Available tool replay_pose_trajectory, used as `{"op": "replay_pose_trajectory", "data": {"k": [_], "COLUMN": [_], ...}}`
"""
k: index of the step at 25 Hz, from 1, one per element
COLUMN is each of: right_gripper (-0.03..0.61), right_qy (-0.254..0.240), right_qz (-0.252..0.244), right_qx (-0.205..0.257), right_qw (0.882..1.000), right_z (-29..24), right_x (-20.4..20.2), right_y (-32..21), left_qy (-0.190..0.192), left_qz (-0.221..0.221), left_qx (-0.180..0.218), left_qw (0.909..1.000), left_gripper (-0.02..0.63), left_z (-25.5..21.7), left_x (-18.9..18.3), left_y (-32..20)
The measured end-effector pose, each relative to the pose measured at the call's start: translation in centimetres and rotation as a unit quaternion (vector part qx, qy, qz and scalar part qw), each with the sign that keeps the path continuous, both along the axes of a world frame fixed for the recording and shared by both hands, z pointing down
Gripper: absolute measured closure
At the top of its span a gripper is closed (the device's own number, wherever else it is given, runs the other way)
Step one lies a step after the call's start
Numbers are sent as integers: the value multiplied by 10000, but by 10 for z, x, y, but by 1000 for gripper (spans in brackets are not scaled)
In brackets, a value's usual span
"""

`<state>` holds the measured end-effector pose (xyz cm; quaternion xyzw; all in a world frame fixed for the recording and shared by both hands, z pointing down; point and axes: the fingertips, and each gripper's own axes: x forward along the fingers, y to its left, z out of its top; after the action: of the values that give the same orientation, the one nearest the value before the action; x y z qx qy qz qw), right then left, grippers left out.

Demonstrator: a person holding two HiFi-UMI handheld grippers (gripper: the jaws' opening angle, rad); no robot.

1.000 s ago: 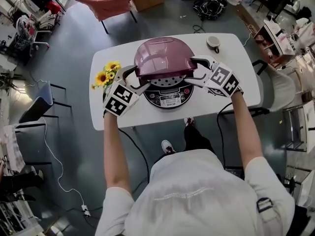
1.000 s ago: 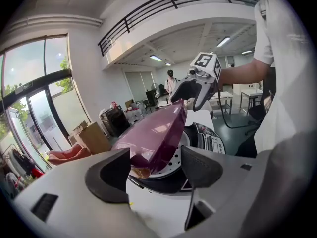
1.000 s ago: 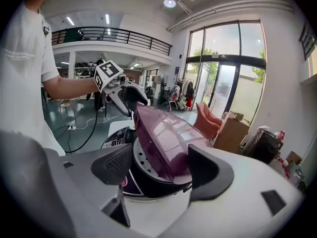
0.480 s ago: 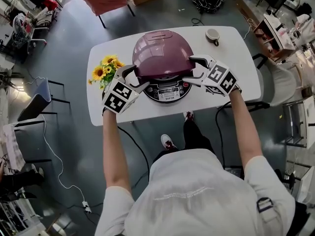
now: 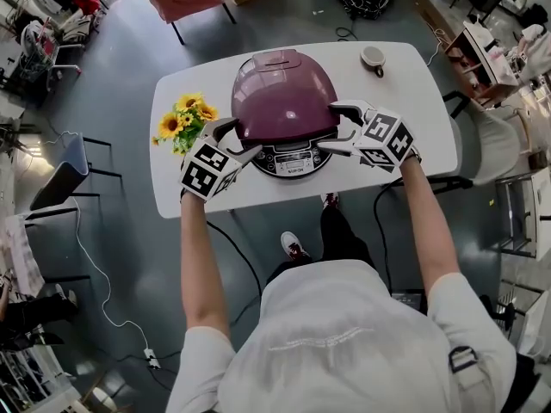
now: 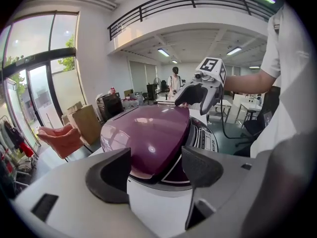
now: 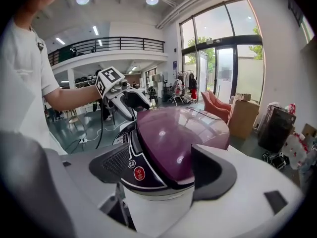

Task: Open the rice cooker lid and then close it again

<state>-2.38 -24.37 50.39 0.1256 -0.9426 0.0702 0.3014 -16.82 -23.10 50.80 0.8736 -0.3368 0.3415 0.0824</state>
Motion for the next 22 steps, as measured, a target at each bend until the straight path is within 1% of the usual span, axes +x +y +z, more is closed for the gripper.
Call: {"op": "replay_pose_trajectory", "data": {"k": [3,8,11,13,14,16,19,22], "right_gripper": [193,195,203,244,255,273,330,337], "right_qy": [-38,15,-92,-140,-144,-156,-204,-172], "right_qz": [132,207,320,461,514,596,761,861], "right_qx": [-108,-254,-319,-308,-289,-277,-303,-294], "right_qw": [9998,9995,9989,9984,9982,9977,9964,9957], "right_z": [6,17,17,15,15,14,15,17], "right_x": [1,1,4,4,3,3,5,4], "right_y": [-2,-3,-6,-10,-11,-13,-16,-18], "left_qy": [84,77,282,440,512,616,682,756], "left_qz": [-30,-22,-114,-230,-290,-364,-404,-422], "left_qx": [-152,-326,-340,-328,-313,-271,-248,-296], "left_qw": [9998,9994,9990,9982,9978,9971,9965,9958], "left_gripper": [281,281,282,298,308,310,310,311], "left_z": [6,17,16,13,12,11,11,13], "left_x": [0,2,3,0,-1,-3,-3,-4], "left_y": [1,2,0,-2,-3,-4,-3,-4]}}
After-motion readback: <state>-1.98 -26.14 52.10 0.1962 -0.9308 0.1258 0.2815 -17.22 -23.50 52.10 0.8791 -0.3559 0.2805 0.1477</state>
